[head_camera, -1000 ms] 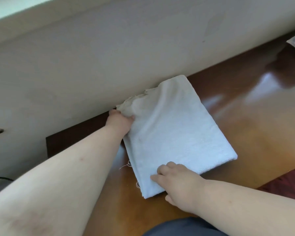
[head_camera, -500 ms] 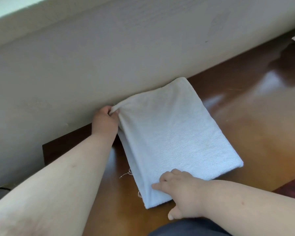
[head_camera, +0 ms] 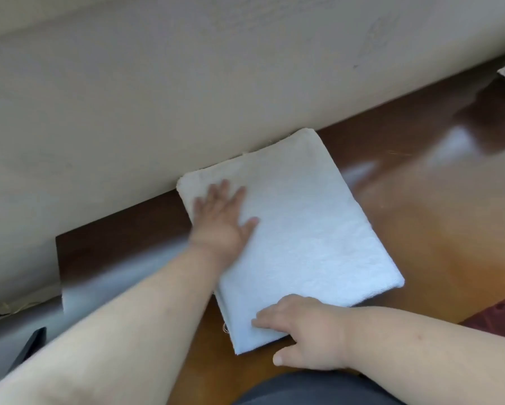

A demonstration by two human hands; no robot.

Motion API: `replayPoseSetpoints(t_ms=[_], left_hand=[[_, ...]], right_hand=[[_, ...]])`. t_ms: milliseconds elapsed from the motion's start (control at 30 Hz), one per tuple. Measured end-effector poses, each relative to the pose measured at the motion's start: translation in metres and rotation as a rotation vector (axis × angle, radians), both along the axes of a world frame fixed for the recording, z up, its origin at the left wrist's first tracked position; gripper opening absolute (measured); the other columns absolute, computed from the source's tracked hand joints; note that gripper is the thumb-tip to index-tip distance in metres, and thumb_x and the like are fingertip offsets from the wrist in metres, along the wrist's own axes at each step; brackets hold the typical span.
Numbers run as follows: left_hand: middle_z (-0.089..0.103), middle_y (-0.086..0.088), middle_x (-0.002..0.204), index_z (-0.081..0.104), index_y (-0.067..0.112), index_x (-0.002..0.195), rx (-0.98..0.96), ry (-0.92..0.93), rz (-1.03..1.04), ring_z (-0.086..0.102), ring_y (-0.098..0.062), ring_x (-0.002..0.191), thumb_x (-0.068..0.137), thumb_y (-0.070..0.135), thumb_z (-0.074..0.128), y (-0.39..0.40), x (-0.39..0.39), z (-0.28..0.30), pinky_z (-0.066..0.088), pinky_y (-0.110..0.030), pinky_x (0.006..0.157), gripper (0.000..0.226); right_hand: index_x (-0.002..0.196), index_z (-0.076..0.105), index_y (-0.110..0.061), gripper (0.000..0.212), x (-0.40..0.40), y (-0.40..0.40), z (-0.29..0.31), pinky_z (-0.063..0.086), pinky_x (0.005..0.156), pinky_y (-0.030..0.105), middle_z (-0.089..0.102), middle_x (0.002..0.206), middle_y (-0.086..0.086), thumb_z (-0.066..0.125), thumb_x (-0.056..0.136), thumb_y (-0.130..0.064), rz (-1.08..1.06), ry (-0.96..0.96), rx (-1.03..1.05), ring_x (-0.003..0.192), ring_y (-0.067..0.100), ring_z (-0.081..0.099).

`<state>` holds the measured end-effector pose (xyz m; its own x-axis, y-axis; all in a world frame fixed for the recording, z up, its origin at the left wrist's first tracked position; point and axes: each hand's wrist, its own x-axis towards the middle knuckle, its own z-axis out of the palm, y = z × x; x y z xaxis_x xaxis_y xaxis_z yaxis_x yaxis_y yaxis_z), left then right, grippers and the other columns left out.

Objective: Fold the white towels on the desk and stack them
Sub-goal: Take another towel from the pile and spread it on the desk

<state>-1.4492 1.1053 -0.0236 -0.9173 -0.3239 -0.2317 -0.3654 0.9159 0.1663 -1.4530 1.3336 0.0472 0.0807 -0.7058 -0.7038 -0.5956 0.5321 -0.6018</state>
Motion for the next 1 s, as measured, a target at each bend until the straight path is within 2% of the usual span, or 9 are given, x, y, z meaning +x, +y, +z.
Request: replayPoseSetpoints(t_ms=[200,300,367,467,533,633,767,900,1000], left_hand=[[-0.009,-0.006,0.167,-0.003,0.036,0.157,-0.021,-0.058,0.154,-0.010,-0.028,0.152,0.088,0.074,0.009,-0.041,0.004,-0.002,-0.008,-0.049,0.120,0.080],[0.003,-0.011,0.166,0.006,0.034,0.157,-0.018,0.109,0.129,-0.002,-0.029,0.152,0.093,0.063,0.017,-0.001,0.028,-0.003,-0.003,-0.050,0.120,0.071],[0.001,-0.008,0.167,0.006,0.038,0.156,-0.003,0.068,0.065,-0.004,-0.028,0.152,0.094,0.065,0.015,0.026,0.062,-0.013,0.001,-0.050,0.120,0.069],[-0.007,-0.001,0.167,0.005,0.039,0.157,0.076,-0.018,0.123,-0.009,-0.023,0.152,0.092,0.069,0.011,0.026,0.094,-0.022,0.004,-0.047,0.122,0.072],[-0.011,0.001,0.167,0.000,0.040,0.157,0.041,-0.065,0.097,-0.011,-0.023,0.152,0.091,0.068,0.010,0.016,0.091,-0.018,0.004,-0.047,0.122,0.072],[-0.011,0.000,0.166,0.002,0.043,0.156,-0.055,-0.165,0.118,-0.010,-0.027,0.152,0.095,0.052,0.023,0.016,0.073,0.000,0.000,-0.049,0.122,0.065],[-0.010,-0.008,0.166,-0.001,0.038,0.157,-0.083,-0.291,0.298,-0.006,-0.034,0.151,0.097,0.029,0.034,0.046,0.060,0.030,0.001,-0.051,0.122,0.070],[-0.013,-0.007,0.166,-0.019,0.039,0.153,0.011,-0.146,0.544,-0.008,-0.032,0.152,0.099,0.051,0.026,0.124,0.066,0.032,0.001,-0.057,0.119,0.071],[-0.025,-0.001,0.162,-0.038,0.044,0.143,0.129,-0.167,0.844,-0.017,-0.028,0.151,0.094,0.062,0.025,0.190,0.086,0.015,-0.005,-0.060,0.117,0.081]], right_hand=[[0.143,0.053,-0.042,0.045,-0.001,0.017,0.006,0.030,0.118,0.028,0.049,0.145,-0.021,0.055,0.098,-0.046,-0.371,0.006,-0.116,0.133,-0.002,0.041],[0.136,0.060,-0.034,0.039,-0.029,0.041,0.000,0.028,0.117,0.027,0.051,0.141,-0.014,0.060,0.097,-0.037,-0.748,0.379,-0.363,0.132,0.002,0.038],[0.146,0.048,-0.029,0.057,-0.055,0.063,-0.009,0.028,0.117,0.033,0.042,0.152,-0.003,0.066,0.093,-0.038,-0.933,0.609,-0.245,0.141,0.017,0.032],[0.151,0.037,-0.020,0.083,-0.082,0.094,-0.018,0.045,0.104,0.039,0.050,0.144,0.004,0.077,0.084,-0.047,-1.210,0.370,0.141,0.128,0.025,0.053],[0.135,0.052,-0.017,0.066,-0.083,0.106,-0.022,0.056,0.086,0.035,0.067,0.123,0.001,0.080,0.083,-0.045,-1.310,0.061,0.240,0.106,0.020,0.068],[0.117,0.067,-0.020,0.043,-0.061,0.106,-0.020,0.055,0.074,0.028,0.078,0.104,-0.003,0.077,0.084,-0.046,-1.042,-0.204,0.486,0.088,0.012,0.073],[0.105,0.069,-0.022,0.049,-0.045,0.085,-0.001,0.053,0.084,0.034,0.072,0.113,0.001,0.061,0.077,-0.062,-0.130,-0.003,0.603,0.083,0.019,0.064],[0.088,0.066,-0.019,0.044,-0.106,0.059,0.022,0.051,0.064,0.025,0.075,0.075,-0.005,0.057,0.086,-0.061,-0.205,0.194,0.447,0.065,0.014,0.067],[0.099,0.063,-0.026,0.029,-0.164,0.042,0.020,0.048,0.072,0.028,0.067,0.101,-0.005,0.056,0.093,-0.053,-0.494,0.534,-0.134,0.099,0.019,0.064]])
